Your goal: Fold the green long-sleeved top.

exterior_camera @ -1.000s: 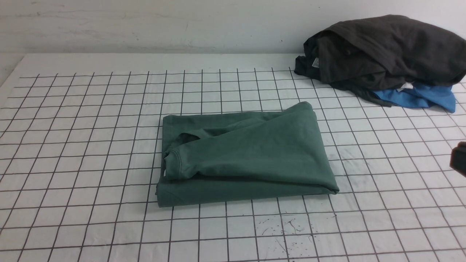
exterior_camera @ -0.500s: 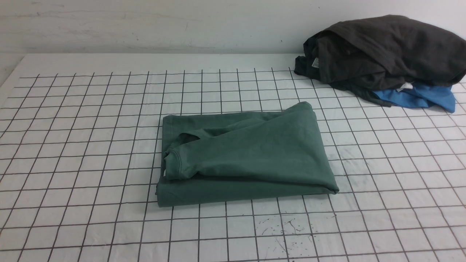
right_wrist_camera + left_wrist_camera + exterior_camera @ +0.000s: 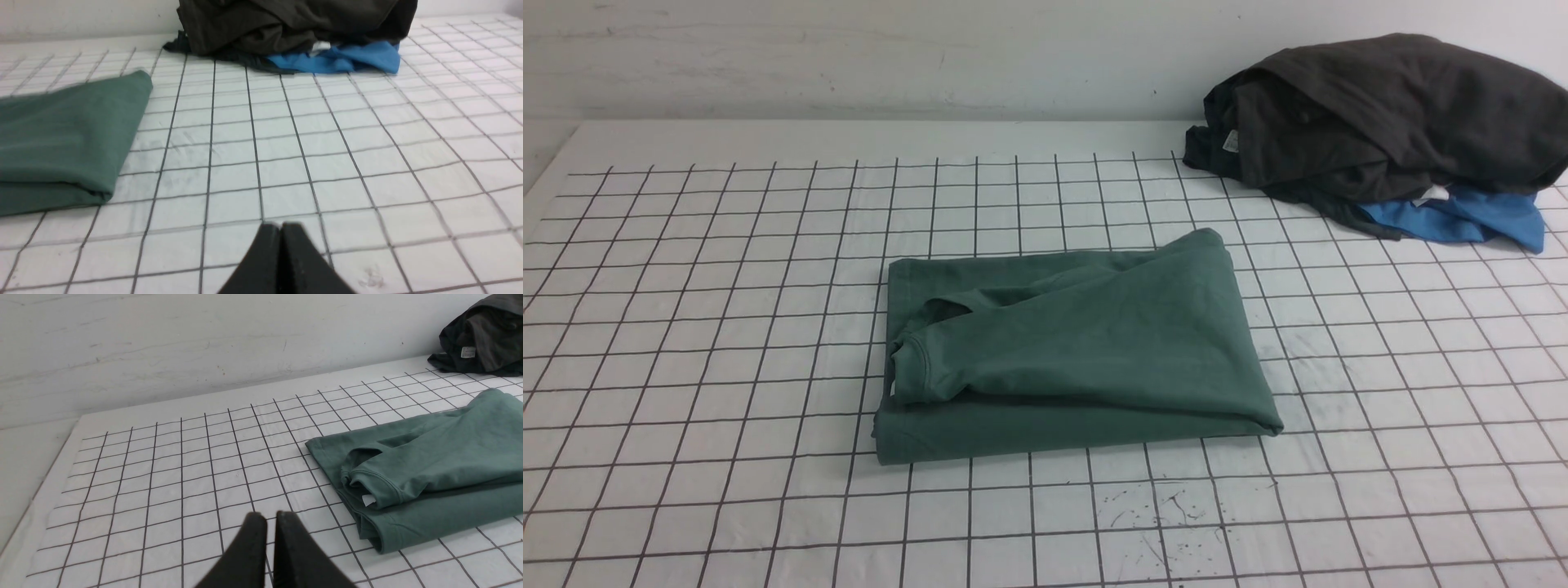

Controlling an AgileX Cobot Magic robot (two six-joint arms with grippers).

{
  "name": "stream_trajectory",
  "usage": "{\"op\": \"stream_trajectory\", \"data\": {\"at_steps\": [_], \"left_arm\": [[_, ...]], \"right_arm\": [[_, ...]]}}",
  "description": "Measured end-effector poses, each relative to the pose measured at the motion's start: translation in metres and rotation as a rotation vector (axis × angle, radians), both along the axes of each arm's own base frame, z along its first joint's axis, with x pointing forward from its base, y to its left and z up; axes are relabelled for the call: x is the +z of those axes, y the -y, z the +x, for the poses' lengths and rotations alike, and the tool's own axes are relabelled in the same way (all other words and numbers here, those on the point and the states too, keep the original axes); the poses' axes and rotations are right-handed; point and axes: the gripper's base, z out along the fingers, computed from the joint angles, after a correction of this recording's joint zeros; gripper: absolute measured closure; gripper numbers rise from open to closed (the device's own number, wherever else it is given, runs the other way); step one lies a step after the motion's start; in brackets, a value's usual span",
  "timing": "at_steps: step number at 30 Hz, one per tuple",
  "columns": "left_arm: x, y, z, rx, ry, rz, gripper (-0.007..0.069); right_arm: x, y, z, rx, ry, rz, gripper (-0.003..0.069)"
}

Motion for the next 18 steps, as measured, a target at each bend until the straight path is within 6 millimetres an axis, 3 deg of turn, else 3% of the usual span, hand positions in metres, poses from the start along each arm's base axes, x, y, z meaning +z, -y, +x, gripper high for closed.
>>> {"op": "stream_trajectory", "data": {"at_steps": [18], "left_arm": [[-0.0002, 0.0000, 0.0001, 0.000, -0.001, 0.000, 0.0609]], "right_arm": [[0.0010, 0.0003, 0.0004, -0.004, 0.016, 0.006, 0.0673]]}}
